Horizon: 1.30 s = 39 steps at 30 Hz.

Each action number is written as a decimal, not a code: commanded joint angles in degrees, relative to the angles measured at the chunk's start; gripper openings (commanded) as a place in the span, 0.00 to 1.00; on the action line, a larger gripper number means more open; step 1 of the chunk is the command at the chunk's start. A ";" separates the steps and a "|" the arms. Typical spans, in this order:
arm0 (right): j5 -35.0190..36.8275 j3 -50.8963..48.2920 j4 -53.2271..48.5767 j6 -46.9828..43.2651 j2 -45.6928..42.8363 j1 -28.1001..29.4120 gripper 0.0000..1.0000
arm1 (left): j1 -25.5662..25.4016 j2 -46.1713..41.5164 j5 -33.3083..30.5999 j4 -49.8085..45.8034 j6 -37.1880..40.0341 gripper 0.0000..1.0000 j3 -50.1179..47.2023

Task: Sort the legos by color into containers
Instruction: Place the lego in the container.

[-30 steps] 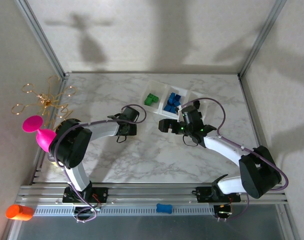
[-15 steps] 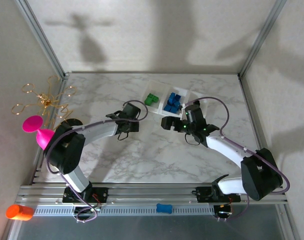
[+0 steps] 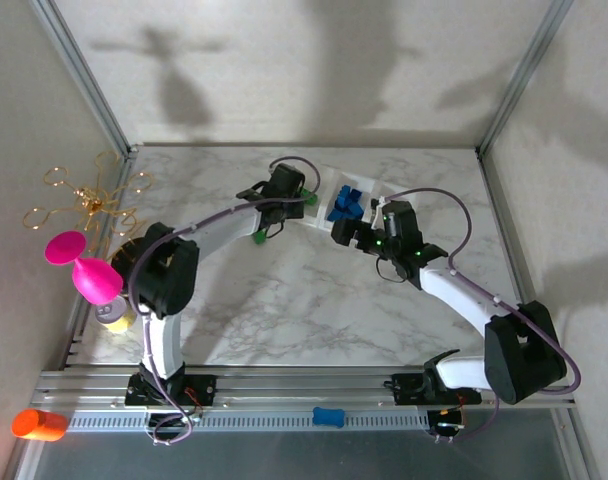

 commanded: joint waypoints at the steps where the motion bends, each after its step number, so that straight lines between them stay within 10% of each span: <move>1: 0.36 1.53 0.02 0.34 -2.05 -0.69 0.99 | 0.65 5.29 -2.74 -1.95 0.71 0.33 7.06; 19: -0.46 1.38 -0.44 -0.75 -3.09 -1.59 0.99 | 1.62 12.05 2.08 -3.79 0.77 0.47 19.58; 39: -0.69 -0.37 4.42 -1.56 2.70 7.18 0.99 | 1.80 -17.34 -4.07 3.24 -7.31 0.55 -17.76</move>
